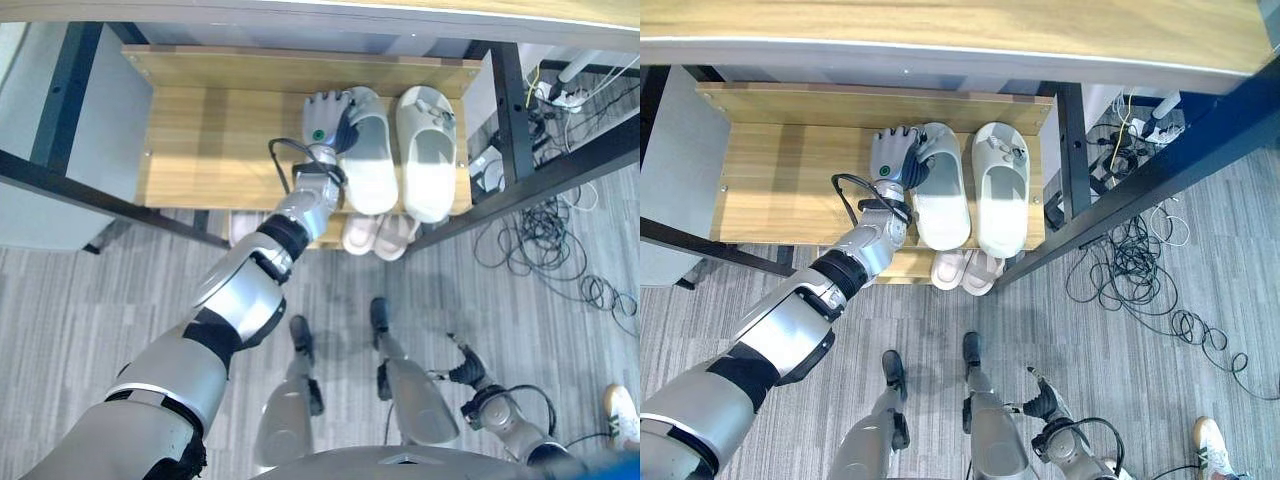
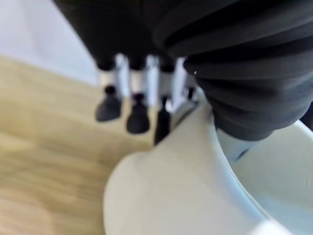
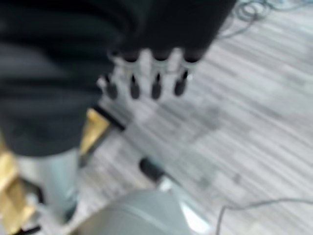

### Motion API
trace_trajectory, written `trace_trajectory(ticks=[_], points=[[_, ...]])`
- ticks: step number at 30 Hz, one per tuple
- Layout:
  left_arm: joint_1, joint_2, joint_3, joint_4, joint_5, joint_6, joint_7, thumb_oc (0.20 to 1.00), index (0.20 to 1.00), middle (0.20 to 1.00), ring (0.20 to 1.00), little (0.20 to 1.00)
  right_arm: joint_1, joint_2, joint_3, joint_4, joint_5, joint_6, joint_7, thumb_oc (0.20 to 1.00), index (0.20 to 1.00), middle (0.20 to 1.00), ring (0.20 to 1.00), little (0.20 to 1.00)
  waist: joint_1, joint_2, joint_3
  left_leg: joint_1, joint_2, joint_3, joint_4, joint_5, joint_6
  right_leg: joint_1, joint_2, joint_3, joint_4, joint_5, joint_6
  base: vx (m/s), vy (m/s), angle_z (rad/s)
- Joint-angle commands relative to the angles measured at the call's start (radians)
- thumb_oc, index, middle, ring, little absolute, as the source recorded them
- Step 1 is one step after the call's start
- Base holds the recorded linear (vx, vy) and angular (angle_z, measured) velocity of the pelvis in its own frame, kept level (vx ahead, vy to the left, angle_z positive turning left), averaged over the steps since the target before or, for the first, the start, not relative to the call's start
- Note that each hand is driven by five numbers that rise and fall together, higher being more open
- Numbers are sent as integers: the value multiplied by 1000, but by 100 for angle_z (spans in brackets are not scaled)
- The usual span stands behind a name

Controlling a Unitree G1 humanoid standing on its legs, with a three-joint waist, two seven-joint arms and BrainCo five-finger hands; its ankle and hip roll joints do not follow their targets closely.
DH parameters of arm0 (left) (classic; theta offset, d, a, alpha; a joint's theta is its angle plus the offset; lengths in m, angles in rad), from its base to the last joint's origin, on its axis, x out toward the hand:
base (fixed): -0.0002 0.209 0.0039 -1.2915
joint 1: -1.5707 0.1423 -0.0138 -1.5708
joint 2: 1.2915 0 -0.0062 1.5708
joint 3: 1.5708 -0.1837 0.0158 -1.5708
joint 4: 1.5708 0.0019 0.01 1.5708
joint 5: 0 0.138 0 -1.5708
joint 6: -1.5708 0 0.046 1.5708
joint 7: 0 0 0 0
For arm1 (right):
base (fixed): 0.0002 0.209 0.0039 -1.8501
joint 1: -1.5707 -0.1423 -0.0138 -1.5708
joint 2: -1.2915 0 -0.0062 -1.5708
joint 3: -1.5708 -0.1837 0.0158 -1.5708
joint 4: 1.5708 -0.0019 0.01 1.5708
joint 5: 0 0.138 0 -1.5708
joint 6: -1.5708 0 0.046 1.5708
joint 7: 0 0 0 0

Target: Arrange the slippers neatly on the shoe rack.

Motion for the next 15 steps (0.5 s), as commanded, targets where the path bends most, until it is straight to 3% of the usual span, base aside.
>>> trace_trajectory(ticks=[1, 7, 8, 10, 11, 15], points=[[-44, -71, -1, 75, 1, -22, -38, 200, 200, 200, 200, 200, -46, -50, -2, -22, -1, -23, -21, 1000, 1000, 1000, 1000, 1000, -28, 57, 42, -36, 41, -56, 8, -25, -40, -58, -26, 7, 97, -95, 57, 0, 0, 0], [-53, -78, -7, 69, 5, -24, -34, 200, 200, 200, 200, 200, -53, -50, 3, -10, 1, -26, -25, 1000, 1000, 1000, 1000, 1000, -29, 58, 40, -39, 47, -56, 8, -23, -42, -62, -23, 7, 98, -98, 54, 0, 0, 0], [-52, -77, -6, 67, 6, -25, -33, 363, 363, 363, 363, 363, -53, -50, 3, -9, 1, -26, -26, 1000, 1000, 1000, 1000, 1000, -29, 59, 39, -39, 47, -56, 8, -23, -42, -63, -22, 7, 98, -98, 54, 0, 0, 0], [-51, -77, -7, 64, 7, -26, -32, 859, 859, 859, 859, 859, -52, -49, 3, -7, 2, -27, -26, 1000, 1000, 1000, 1000, 1000, -28, 59, 38, -39, 47, -56, 8, -24, -42, -63, -22, 7, 98, -98, 54, 0, 0, 0], [-42, -79, -4, 53, 7, -29, -29, 1000, 1000, 1000, 1000, 1000, -49, -46, -1, -6, 7, -28, -26, 1000, 1000, 1000, 1000, 1000, -26, 60, 37, -37, 47, -57, 8, -24, -42, -61, -22, 6, 98, -99, 53, 0, 0, 0], [-23, -84, 7, 49, -7, -34, -20, 1000, 1000, 1000, 1000, 1000, -53, -37, -4, 14, 16, -28, -29, 1000, 1000, 1000, 1000, 1000, -24, 62, 32, -33, 46, -59, 8, -25, -41, -55, -20, 4, 99, -102, 53, 0, -1, -1]])
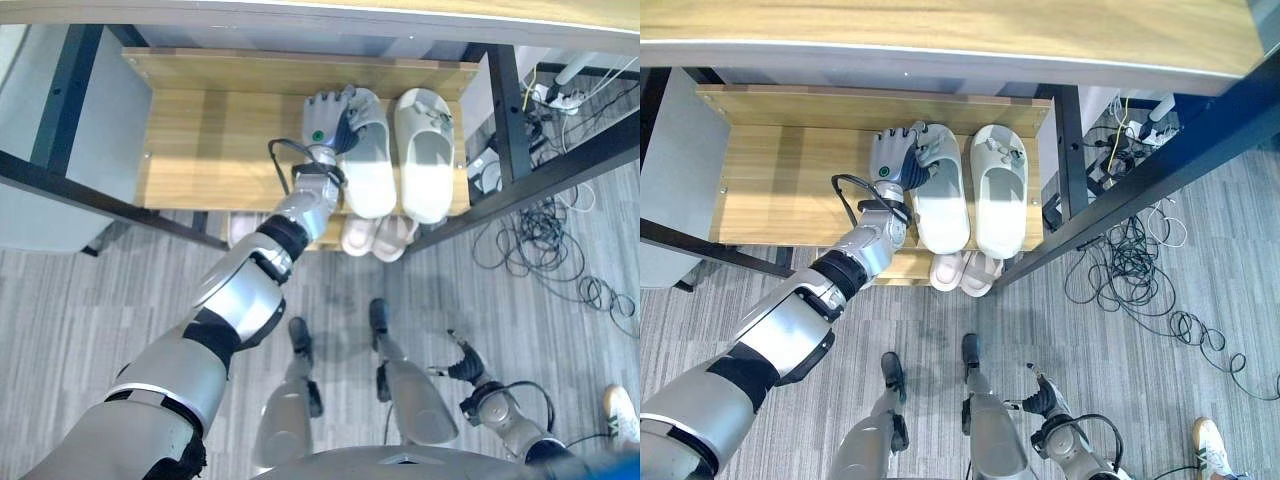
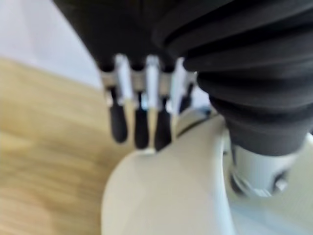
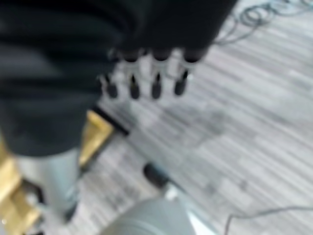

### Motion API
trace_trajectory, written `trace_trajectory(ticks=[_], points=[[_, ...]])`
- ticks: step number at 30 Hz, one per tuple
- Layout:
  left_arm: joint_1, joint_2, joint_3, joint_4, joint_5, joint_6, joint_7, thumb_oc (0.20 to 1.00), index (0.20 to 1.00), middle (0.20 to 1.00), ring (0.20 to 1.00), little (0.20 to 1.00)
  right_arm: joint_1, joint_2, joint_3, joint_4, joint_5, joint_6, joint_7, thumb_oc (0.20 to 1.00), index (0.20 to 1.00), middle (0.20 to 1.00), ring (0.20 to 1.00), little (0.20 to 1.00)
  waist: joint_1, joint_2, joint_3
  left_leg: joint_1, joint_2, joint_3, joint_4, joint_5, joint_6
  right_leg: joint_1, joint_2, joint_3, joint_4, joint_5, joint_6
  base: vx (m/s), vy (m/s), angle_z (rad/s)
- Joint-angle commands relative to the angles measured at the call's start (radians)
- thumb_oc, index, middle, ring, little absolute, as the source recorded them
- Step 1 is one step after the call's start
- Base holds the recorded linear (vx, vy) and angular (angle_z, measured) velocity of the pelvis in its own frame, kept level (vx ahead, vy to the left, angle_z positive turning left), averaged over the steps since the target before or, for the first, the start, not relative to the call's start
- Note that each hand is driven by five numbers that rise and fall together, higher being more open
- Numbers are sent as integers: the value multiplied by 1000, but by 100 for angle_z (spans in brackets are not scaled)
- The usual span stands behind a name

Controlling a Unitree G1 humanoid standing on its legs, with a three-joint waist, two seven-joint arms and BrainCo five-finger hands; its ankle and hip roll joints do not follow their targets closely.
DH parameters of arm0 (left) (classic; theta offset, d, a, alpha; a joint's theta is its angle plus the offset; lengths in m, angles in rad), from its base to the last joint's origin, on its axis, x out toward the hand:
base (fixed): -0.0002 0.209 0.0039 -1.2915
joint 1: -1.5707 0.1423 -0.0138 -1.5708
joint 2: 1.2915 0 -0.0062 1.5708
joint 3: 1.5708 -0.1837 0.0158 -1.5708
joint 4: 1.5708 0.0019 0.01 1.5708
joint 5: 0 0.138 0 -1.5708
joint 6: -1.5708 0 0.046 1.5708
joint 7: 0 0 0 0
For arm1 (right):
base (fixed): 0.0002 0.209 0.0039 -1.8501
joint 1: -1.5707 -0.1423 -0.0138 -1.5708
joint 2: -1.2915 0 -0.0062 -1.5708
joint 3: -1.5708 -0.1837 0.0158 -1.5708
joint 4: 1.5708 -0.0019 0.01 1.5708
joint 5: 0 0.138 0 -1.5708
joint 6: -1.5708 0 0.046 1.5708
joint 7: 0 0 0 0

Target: Arrange the slippers neatly on the shoe rack.

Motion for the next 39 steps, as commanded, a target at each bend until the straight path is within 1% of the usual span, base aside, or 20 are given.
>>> trace_trajectory(ticks=[1, 7, 9, 15, 17, 19, 20, 21, 22, 24, 27, 29, 30, 31, 34, 35, 36, 39], points=[[-44, -82, 11, 46, -9, -36, -20, 1000, 1000, 1000, 1000, 1000, -34, -47, -13, -8, 16, -20, -13, 1000, 1000, 1000, 1000, 1000, -19, 77, 59, -33, 45, -60, 8, -30, -48, -55, -22, 4, 99, -111, 54, 0, 0, 0], [-11, -87, 21, 13, -31, -50, -22, 1000, 1000, 1000, 1000, 1000, -26, -40, -19, 7, 18, -15, -12, 1000, 1000, 1000, 1000, 1000, -13, 82, 51, -25, 42, -61, 8, -32, -46, -46, -23, 1, 101, -114, 54, 0, 0, 0], [12, -88, 32, -15, -54, -66, -26, 1000, 1000, 1000, 1000, 1000, -22, -34, -22, 22, 19, -9, -8, 1000, 1000, 1000, 1000, 1000, -9, 88, 45, -19, 39, -62, 8, -34, -46, -38, -25, -1, 101, -116, 54, 0, 0, 0], [27, -75, 41, -42, -75, -77, -23, 1000, 1000, 1000, 1000, 1000, -18, -21, -33, 53, 26, -3, -5, 1000, 1000, 1000, 1000, 1000, -6, 97, 34, -11, 34, -65, 8, -35, -45, -28, -28, -6, 103, -118, 55, 0, 0, 0], [33, -70, 52, -58, -95, -91, -20, 1000, 1000, 1000, 1000, 1000, -17, -15, -35, 64, 29, -2, -3, 1000, 1000, 1000, 1000, 1000, -5, 100, 31, -9, 32, -66, 8, -36, -45, -24, -29, -8, 103, -117, 55, 0, 0, 0], [60, -58, 81, -115, -154, -130, -15, 1000, 1000, 1000, 1000, 1000, -12, -11, -41, 68, 31, 1, -3, 1000, 1000, 1000, 1000, 1000, -2, 102, 27, -6, 30, -67, 8, -36, -44, -20, -31, -10, 101, -117, 55, 0, 0, 0], [62, -57, 81, -118, -155, -129, -16, 1000, 1000, 1000, 1000, 1000, -12, -11, -40, 68, 31, 1, -3, 1000, 1000, 1000, 1000, 1000, -2, 102, 26, -6, 30, -67, 8, -36, -44, -20, -31, -10, 101, -117, 55, 0, 0, 0], [98, -44, 103, -170, -194, -154, -15, 1000, 1000, 1000, 1000, 1000, -7, -5, -51, 69, 34, 3, -1, 1000, 1000, 1000, 1000, 1000, 2, 105, 23, -3, 27, -68, 8, -37, -43, -15, -33, -11, 101, -117, 56, 0, 0, 0], [100, -44, 103, -172, -194, -153, -15, 1000, 1000, 1000, 1000, 1000, -6, -4, -51, 69, 34, 3, -1, 1000, 1000, 1000, 1000, 1000, 2, 105, 22, -3, 27, -68, 8, -37, -43, -15, -33, -11, 100, -117, 56, 0, 0, 0], [134, -20, 119, -226, -206, -168, -8, 1000, 1000, 1000, 1000, 1000, 0, 1, -59, 74, 31, 4, 0, 1000, 1000, 1000, 1000, 1000, 7, 108, 16, 1, 24, -68, 8, -39, -42, -9, -35, -12, 100, -118, 56, 0, 0, 0], [160, -3, 141, -259, -229, -177, -8, 1000, 1000, 1000, 1000, 1000, 5, 5, -67, 78, 28, 7, -1, 1000, 1000, 1000, 1000, 1000, 10, 109, 11, 2, 22, -70, 8, -40, -41, -6, -37, -14, 100, -117, 56, 0, 0, 0], [178, 30, 160, -279, -223, -176, 2, 1000, 1000, 1000, 1000, 1000, 5, 8, -73, 86, 26, 9, 1, 1000, 1000, 1000, 1000, 1000, 15, 112, 2, 6, 20, -71, 8, -40, -41, 1, -37, -16, 99, -119, 57, 0, 0, 0], [179, 30, 160, -280, -223, -176, 2, 1000, 1000, 1000, 1000, 1000, 5, 8, -73, 86, 26, 9, 1, 1000, 1000, 1000, 1000, 1000, 14, 112, 2, 6, 20, -71, 8, -40, -41, 1, -37, -16, 98, -119, 57, 0, 0, 0], [194, 58, 174, -301, -225, -179, 6, 1000, 1000, 1000, 1000, 1000, 7, 11, -76, 89, 24, 10, 4, 1000, 1000, 1000, 1000, 1000, 19, 113, -6, 10, 19, -70, 8, -42, -41, 5, -38, -17, 98, -119, 58, 15, 11, 4], [211, 84, 194, -330, -227, -180, 7, 1000, 1000, 1000, 1000, 1000, 12, 16, -78, 95, 21, 12, 9, 1000, 1000, 1000, 1000, 1000, 22, 115, -12, 13, 18, -70, 8, -43, -41, 10, -39, -18, 97, -119, 59, 8, 7, 1], [239, 113, 213, -379, -226, -186, 5, 1000, 1000, 1000, 1000, 1000, 14, 24, -84, 100, 22, 13, 12, 1000, 1000, 1000, 1000, 1000, 28, 116, -19, 17, 17, -74, 8, -44, -40, 16, -40, -21, 95, -120, 59, 0, 0, 0], [240, 114, 214, -381, -225, -185, 4, 1000, 1000, 1000, 1000, 1000, 15, 24, -84, 101, 22, 13, 12, 1000, 1000, 1000, 1000, 1000, 27, 116, -19, 17, 17, -74, 8, -44, -41, 17, -40, -21, 94, -120, 59, 0, 0, 0], [347, 169, 260, -512, -229, -213, -23, 1000, 1000, 1000, 1000, 1000, 27, 42, -108, 120, 26, 19, 19, 1000, 1000, 1000, 1000, 1000, 45, 120, -30, 27, 13, -79, 8, -46, -40, 36, -39, -30, 91, -124, 59, 11, 0, -1]])
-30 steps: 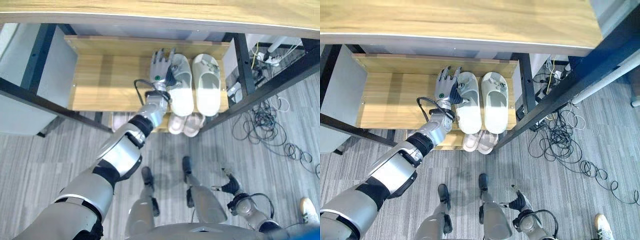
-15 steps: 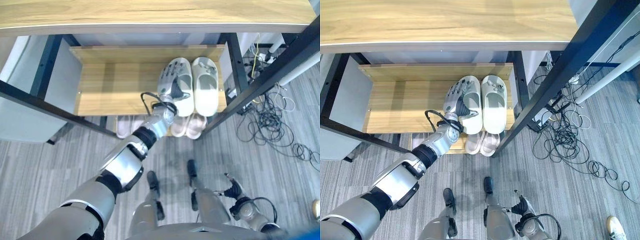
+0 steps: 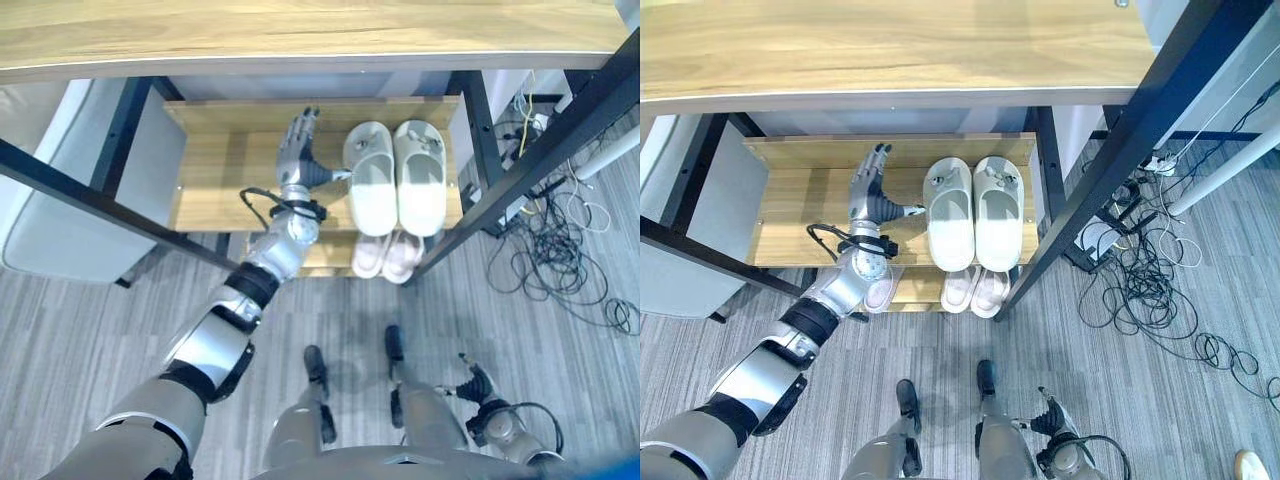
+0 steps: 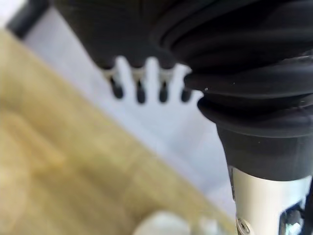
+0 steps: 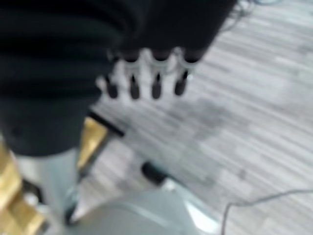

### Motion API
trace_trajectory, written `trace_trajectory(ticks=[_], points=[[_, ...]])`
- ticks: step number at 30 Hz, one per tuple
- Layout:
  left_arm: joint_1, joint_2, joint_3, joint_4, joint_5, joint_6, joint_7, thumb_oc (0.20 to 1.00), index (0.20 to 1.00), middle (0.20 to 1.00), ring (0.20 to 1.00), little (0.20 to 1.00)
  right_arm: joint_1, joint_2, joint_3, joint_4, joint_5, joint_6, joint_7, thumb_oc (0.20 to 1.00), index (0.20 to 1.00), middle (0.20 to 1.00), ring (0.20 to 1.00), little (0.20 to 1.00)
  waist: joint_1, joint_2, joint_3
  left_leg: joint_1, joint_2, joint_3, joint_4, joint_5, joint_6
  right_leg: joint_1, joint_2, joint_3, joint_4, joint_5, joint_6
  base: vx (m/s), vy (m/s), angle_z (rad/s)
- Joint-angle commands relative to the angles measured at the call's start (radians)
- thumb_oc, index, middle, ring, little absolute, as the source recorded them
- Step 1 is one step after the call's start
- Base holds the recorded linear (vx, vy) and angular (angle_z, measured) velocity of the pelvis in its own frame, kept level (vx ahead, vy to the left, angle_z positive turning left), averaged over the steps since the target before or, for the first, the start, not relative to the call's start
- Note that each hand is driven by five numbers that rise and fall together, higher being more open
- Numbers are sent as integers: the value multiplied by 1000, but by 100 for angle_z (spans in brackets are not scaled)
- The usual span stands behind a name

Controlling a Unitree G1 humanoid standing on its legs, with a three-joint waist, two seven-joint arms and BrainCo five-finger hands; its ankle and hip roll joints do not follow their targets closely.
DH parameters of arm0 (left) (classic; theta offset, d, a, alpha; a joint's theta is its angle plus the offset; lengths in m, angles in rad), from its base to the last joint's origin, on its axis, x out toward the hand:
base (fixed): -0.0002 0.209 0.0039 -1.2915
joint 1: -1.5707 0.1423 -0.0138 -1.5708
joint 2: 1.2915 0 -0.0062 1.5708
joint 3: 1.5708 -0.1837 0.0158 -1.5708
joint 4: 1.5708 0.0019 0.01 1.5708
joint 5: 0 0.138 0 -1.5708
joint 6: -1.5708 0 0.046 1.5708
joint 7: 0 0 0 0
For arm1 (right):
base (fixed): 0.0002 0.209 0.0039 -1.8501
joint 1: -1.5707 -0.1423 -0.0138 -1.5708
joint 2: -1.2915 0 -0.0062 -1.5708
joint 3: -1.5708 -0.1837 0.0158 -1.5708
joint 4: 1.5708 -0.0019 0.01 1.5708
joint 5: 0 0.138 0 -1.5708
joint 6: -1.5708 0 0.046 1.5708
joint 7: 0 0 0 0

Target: Arrange the slippers neatly on the shoe rack.

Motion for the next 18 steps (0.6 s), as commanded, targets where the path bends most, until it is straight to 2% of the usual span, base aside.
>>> trace_trajectory(ticks=[1, 4, 6, 7, 10, 11, 12, 13, 16, 17, 18], points=[[6, 43, 34, -106, -1, -75, 7, 1000, 1000, 1000, 1000, 1000, 11, 3, -40, -11, 24, 6, 5, 1000, 1000, 1000, 1000, 1000, 23, 37, 30, -34, 11, -79, 13, -38, -30, -23, -38, -27, 93, -112, 67, 0, 0, 0], [107, 78, 48, -181, 41, -91, -20, 1000, 1000, 1000, 1000, 1000, 13, 19, -63, 10, 29, 8, 2, 1000, 1000, 1000, 1000, 1000, 36, 42, 24, -27, 10, -80, 13, -40, -30, -12, -38, -30, 92, -116, 67, 10, 2, 2], [225, 97, 84, -259, 24, -129, -57, 1000, 1000, 1000, 1000, 1000, 14, 27, -85, 39, 33, 12, 1, 1000, 1000, 1000, 1000, 1000, 48, 46, 17, -19, 10, -82, 13, -40, -31, -2, -37, -32, 90, -116, 67, 40, 5, 0], [356, 120, 112, -329, -12, -173, -107, 1000, 1000, 1000, 1000, 1000, 14, 32, -122, 76, 43, 21, -3, 1000, 1000, 1000, 1000, 1000, 63, 51, 8, -11, 8, -82, 13, -40, -29, 10, -37, -35, 84, -116, 67, 48, 3, -5], [555, 122, 151, -421, -164, -241, -209, 1000, 1000, 1000, 1000, 1000, 29, 30, -164, 88, 61, 23, -2, 1000, 1000, 1000, 1000, 1000, 80, 60, -4, 6, 8, -82, 13, -40, -26, 31, -38, -41, 77, -117, 66, 34, 6, 1], [560, 123, 153, -425, -166, -240, -212, 1000, 1000, 1000, 1000, 1000, 32, 30, -163, 87, 61, 23, -2, 1000, 1000, 1000, 1000, 1000, 80, 60, -6, 7, 8, -81, 13, -41, -26, 32, -38, -41, 77, -117, 66, 37, 1, 8], [664, 122, 169, -461, -306, -296, -284, 1000, 1000, 1000, 1000, 1000, 37, 23, -191, 97, 79, 22, 1, 1000, 1000, 1000, 1000, 1000, 88, 63, -11, 16, 7, -83, 13, -41, -25, 44, -38, -44, 77, -120, 65, 38, -18, 10], [710, 120, 161, -464, -378, -317, -330, 1000, 1000, 1000, 1000, 1000, 41, 19, -208, 108, 92, 21, 1, 1000, 1000, 1000, 1000, 1000, 94, 64, -14, 20, 6, -87, 13, -40, -23, 51, -37, -47, 78, -122, 65, 39, -24, 12], [824, 130, 143, -441, -509, -321, -435, 1000, 1000, 1000, 1000, 1000, 55, 4, -237, 147, 102, 24, 5, 1000, 1000, 1000, 1000, 1000, 103, 67, -19, 31, 4, -92, 13, -40, -20, 69, -40, -57, 77, -125, 66, 18, -9, 15], [825, 130, 143, -441, -510, -321, -436, 1000, 1000, 1000, 1000, 1000, 56, 4, -237, 147, 102, 24, 5, 1000, 1000, 1000, 1000, 1000, 103, 67, -19, 32, 3, -93, 13, -41, -20, 70, -40, -57, 76, -125, 66, 17, -4, 17], [883, 126, 138, -412, -615, -317, -504, 1000, 1000, 1000, 1000, 1000, 65, -2, -251, 168, 106, 28, 4, 1000, 1000, 1000, 1000, 1000, 108, 70, -21, 37, 3, -96, 13, -41, -18, 79, -41, -63, 73, -126, 67, 18, -5, 8]])
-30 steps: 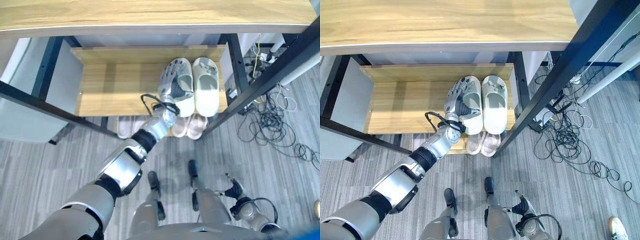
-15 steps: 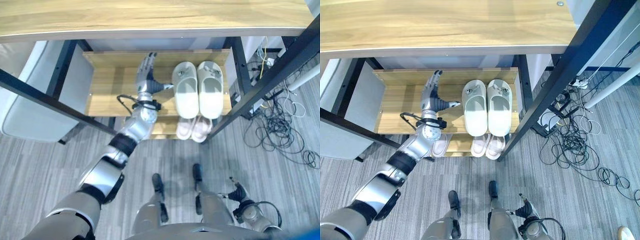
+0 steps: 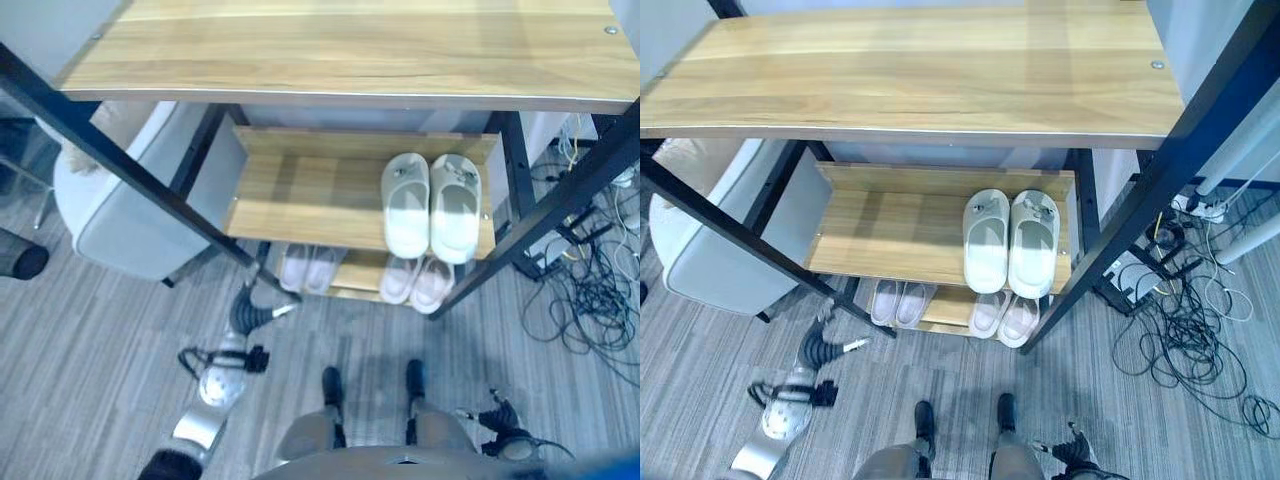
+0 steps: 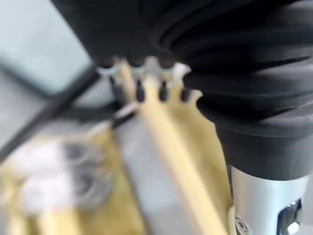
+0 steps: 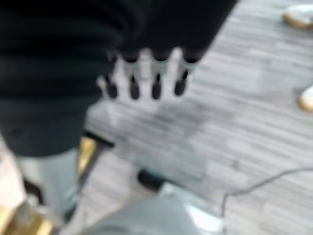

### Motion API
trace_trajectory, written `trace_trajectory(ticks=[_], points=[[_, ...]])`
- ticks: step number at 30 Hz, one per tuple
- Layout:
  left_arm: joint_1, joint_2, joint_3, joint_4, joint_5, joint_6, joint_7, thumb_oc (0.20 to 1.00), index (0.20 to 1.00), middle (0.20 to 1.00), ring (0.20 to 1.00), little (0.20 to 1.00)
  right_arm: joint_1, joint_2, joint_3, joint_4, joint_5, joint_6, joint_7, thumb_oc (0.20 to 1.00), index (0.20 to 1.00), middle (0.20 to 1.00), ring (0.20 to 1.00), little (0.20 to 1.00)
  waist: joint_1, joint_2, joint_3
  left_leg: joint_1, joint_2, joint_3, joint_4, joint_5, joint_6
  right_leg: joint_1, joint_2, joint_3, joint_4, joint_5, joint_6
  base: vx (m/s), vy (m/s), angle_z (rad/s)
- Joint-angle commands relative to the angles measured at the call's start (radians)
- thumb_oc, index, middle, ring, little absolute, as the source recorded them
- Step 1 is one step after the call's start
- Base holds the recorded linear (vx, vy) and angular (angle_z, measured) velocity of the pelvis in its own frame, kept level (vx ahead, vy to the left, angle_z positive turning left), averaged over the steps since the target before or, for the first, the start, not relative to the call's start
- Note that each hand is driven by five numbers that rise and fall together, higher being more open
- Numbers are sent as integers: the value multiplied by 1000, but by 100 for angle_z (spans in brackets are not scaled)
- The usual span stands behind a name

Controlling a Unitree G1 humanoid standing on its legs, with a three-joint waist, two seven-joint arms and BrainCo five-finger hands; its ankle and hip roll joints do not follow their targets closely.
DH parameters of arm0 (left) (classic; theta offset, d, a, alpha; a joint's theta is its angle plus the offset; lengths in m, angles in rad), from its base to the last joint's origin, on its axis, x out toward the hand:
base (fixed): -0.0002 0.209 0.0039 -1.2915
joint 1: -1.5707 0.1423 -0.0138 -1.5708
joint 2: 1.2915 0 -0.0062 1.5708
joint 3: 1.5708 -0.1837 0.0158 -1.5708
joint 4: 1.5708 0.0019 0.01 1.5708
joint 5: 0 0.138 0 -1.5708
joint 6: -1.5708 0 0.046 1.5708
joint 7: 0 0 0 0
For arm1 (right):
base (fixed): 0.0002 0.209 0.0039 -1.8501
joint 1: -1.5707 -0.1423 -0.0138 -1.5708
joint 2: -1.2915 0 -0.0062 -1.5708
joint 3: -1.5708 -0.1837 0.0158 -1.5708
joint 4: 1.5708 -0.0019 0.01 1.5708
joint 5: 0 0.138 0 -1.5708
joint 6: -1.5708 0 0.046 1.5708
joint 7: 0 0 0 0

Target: Arrange the slippers neatly on the shoe rack.

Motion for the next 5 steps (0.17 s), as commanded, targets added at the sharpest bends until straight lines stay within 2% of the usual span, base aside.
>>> trace_trajectory(ticks=[1, 3, 5], points=[[-78, -3, -15, 21, -206, -57, -135, 1000, 1000, 1000, 1000, 1000, 11, -50, -18, 1, 34, 7, -5, 1000, 1000, 1000, 1000, 1000, 6, 19, 33, -49, 2, -65, 13, -13, -12, -25, -38, -37, 75, -90, 66, 0, 0, 0], [-55, -21, -5, 69, -263, -42, -166, 1000, 1000, 1000, 1000, 1000, 20, -52, -27, 9, 39, 8, -5, 1000, 1000, 1000, 1000, 1000, 7, 18, 32, -49, 2, -67, 13, -13, -12, -22, -38, -40, 73, -90, 65, 0, 0, 0], [-35, -81, 9, 270, -294, -1, -198, 1000, 1000, 1000, 1000, 1000, 33, -51, -47, 26, 63, 5, 8, 1000, 1000, 1000, 1000, 1000, 7, 16, 32, -49, 2, -72, 13, -10, -10, -18, -37, -44, 72, -92, 63, -6, -13, 3]])
